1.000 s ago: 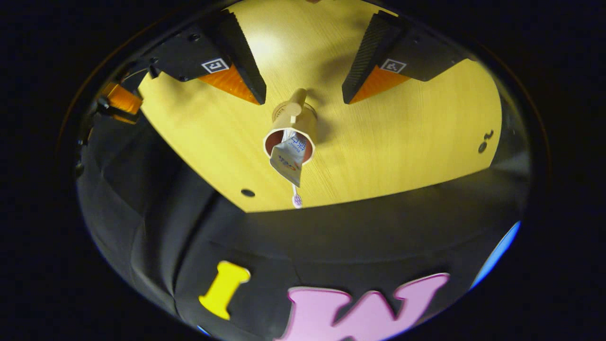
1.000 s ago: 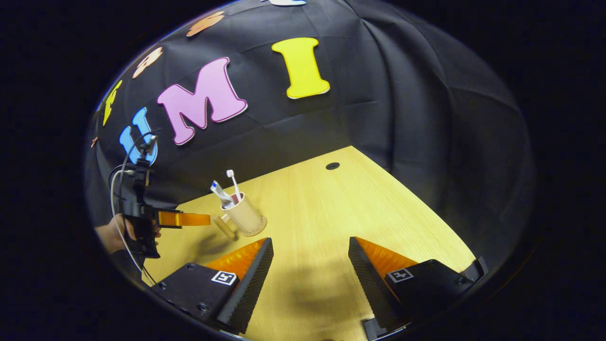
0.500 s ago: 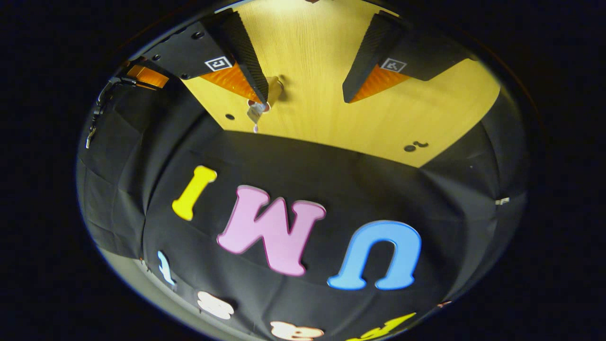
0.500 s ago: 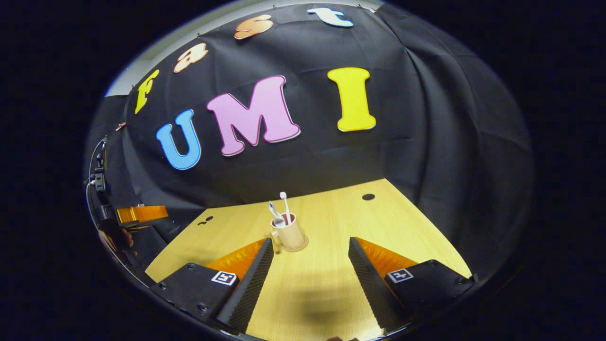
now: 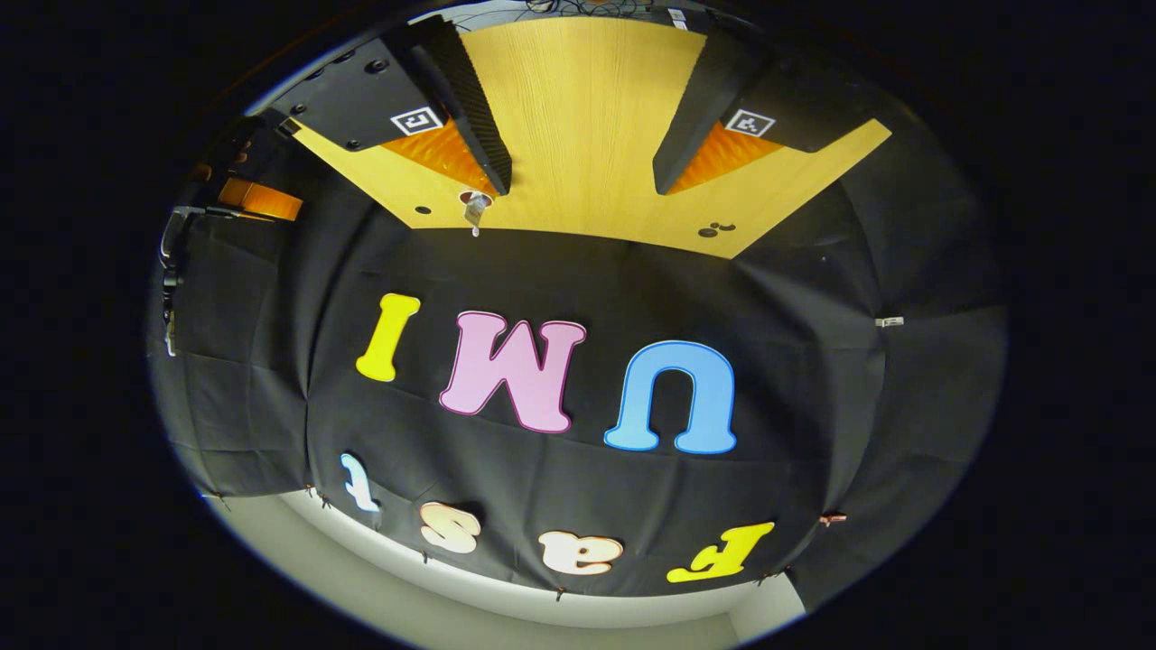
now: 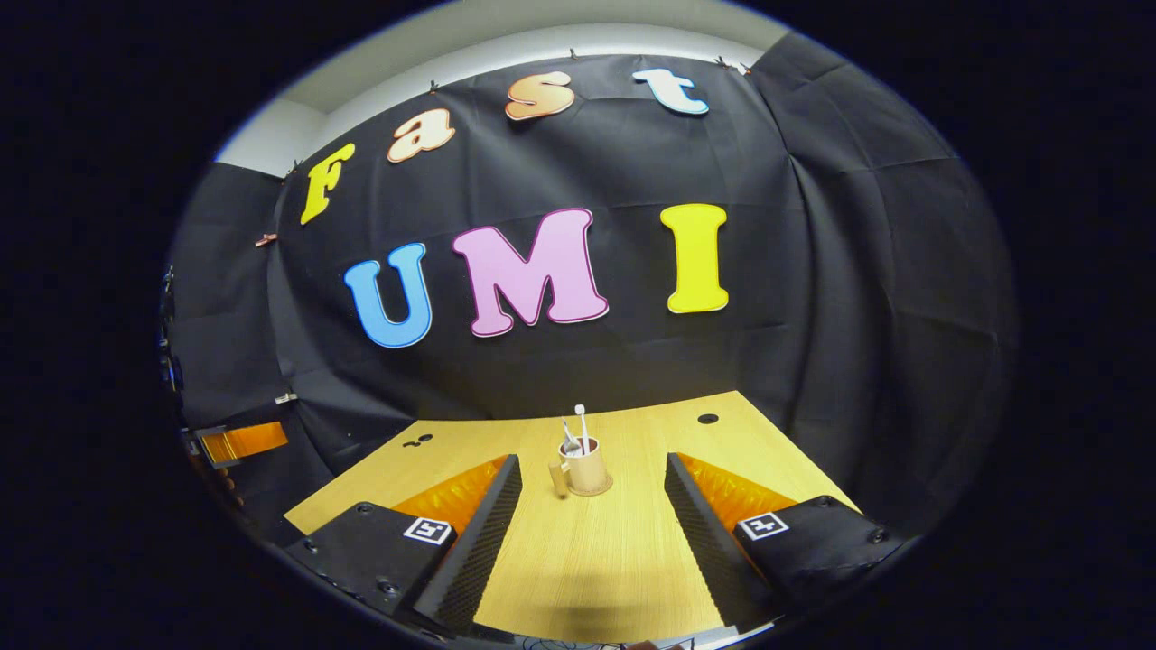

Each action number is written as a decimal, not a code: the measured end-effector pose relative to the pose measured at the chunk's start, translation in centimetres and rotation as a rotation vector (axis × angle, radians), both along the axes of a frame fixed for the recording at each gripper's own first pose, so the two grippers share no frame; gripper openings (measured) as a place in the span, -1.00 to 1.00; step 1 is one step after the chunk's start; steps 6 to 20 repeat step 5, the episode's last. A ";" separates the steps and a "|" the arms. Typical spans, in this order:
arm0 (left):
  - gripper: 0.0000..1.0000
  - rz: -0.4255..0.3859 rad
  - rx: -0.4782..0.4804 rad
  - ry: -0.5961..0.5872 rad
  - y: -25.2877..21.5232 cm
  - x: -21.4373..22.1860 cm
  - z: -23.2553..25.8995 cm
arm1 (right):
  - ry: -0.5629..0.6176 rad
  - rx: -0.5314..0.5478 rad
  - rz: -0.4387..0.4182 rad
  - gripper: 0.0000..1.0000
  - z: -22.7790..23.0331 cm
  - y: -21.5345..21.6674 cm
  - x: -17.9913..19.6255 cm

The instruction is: Put the toothbrush and toothpaste on the desktop into the cup, then pick up the cup and place it on the coaster on the desktop.

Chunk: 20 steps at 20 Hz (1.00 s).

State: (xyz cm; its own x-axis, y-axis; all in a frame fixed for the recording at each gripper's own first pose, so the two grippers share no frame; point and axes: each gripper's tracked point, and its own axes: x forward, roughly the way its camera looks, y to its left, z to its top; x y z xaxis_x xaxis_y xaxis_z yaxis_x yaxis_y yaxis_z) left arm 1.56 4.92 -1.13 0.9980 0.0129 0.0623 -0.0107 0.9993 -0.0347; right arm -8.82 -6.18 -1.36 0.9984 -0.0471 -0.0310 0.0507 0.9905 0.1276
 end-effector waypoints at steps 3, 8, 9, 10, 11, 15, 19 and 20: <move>0.94 -0.014 -0.015 0.003 0.3 -1.8 -0.3 | 0.002 -0.001 -0.012 0.95 0.4 0.7 -1.8; 0.95 -0.013 -0.004 0.006 0.7 -2.2 -0.3 | -0.006 -0.003 -0.013 0.95 1.0 1.1 -2.3; 0.95 -0.013 -0.004 0.006 0.7 -2.2 -0.3 | -0.006 -0.003 -0.013 0.95 1.0 1.1 -2.3; 0.95 -0.013 -0.004 0.006 0.7 -2.2 -0.3 | -0.006 -0.003 -0.013 0.95 1.0 1.1 -2.3; 0.95 -0.013 -0.004 0.006 0.7 -2.2 -0.3 | -0.006 -0.003 -0.013 0.95 1.0 1.1 -2.3; 0.95 -0.013 -0.004 0.006 0.7 -2.2 -0.3 | -0.006 -0.003 -0.013 0.95 1.0 1.1 -2.3; 0.95 -0.013 -0.004 0.006 0.7 -2.2 -0.3 | -0.006 -0.003 -0.013 0.95 1.0 1.1 -2.3; 0.95 -0.013 -0.004 0.006 0.7 -2.2 -0.3 | -0.006 -0.003 -0.013 0.95 1.0 1.1 -2.3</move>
